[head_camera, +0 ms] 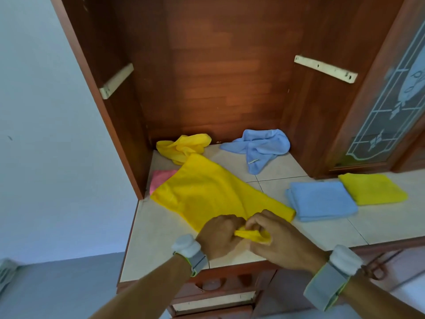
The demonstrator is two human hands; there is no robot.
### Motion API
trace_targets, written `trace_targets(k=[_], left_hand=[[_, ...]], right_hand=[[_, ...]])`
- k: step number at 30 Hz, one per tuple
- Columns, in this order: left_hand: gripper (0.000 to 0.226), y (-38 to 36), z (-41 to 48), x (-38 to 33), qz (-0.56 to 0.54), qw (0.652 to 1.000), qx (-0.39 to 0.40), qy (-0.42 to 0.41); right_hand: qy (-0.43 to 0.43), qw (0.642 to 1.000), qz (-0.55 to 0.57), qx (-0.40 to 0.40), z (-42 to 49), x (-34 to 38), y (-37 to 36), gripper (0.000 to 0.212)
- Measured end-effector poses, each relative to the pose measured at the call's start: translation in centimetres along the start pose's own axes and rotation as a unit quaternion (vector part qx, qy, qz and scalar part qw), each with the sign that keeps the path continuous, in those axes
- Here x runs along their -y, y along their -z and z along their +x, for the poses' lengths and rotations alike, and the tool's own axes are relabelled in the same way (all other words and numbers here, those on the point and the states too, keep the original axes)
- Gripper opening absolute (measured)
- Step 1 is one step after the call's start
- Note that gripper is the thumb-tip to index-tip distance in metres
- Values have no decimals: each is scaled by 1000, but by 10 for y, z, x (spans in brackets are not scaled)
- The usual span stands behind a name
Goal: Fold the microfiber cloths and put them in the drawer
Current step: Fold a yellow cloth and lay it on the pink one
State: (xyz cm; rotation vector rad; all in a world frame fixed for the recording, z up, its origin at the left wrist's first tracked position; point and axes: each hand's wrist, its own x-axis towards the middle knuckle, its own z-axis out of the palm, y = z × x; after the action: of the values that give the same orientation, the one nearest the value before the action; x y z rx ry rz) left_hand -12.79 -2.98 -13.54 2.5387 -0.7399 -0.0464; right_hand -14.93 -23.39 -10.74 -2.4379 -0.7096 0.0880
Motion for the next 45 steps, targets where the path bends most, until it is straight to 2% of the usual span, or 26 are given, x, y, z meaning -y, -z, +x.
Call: trace_targets(k=[2,3,5,7,9,12,13,15,17,18,19,21,23,25,26,28,30,31,33,35,42,45], left_hand=[[36,9,-10,4,-84,996,-5,15],[36,17,-14,3,-126,992,-5,31],[33,31,-20,5,-194,979,10,61],[27,42,-30,11,-226,970,40,81],[32,45,-40,32,-264,951,98,127],[30,53,-60,40,-331,916,150,171],[37,55,-67,41,-361,896,152,208],[70,54,-81,50,-425,851,169,258],[86,52,-96,56,-541,783,182,248],[89,50,-101,62,-590,750,160,253],[91,52,-105,59,-615,734,133,255],[93,57,-106,55,-614,740,65,265],[96,65,-101,50,-567,777,5,273],[68,68,-84,51,-508,811,-65,284],[61,68,-74,54,-478,823,-97,290],[70,66,-51,58,-411,843,-159,309],[85,58,-31,67,-321,868,-182,333],[84,54,-24,70,-262,881,-186,348],[65,45,-17,76,-122,899,-193,373],[54,39,-22,80,-5,902,-182,392],[54,31,-22,78,144,897,-135,394],[64,25,-13,62,246,904,-184,297]], right_hand=[[-7,990,-137,-15,-5,-17,-7,53],[-8,984,-174,-37,-5,-28,-9,55],[-8,978,-193,-75,-3,-47,-10,49],[-31,980,-184,-70,1,-56,-1,39],[-66,983,-172,1,4,-52,14,28],[-79,968,-164,172,9,-32,41,11],[-76,957,-152,236,10,-23,48,12],[-83,935,-83,335,13,-5,61,17],[-82,921,3,382,17,8,69,13],[-81,917,40,388,19,12,71,8],[-79,922,74,372,23,14,73,5],[-86,942,148,289,30,13,69,8],[-125,941,263,172,41,6,58,5],[-184,912,363,56,56,-3,42,19],[-207,909,362,1,64,-7,33,29],[-207,942,252,-76,80,-15,16,55],[-210,965,94,-124,92,-20,0,47],[-215,965,48,-144,96,-20,-6,41],[-228,964,-22,-136,105,-22,-14,41],[-236,963,-79,-103,110,-28,-22,43],[-237,948,-184,-109,116,-34,-36,44],[-145,939,-261,-172,109,-24,-38,54]])
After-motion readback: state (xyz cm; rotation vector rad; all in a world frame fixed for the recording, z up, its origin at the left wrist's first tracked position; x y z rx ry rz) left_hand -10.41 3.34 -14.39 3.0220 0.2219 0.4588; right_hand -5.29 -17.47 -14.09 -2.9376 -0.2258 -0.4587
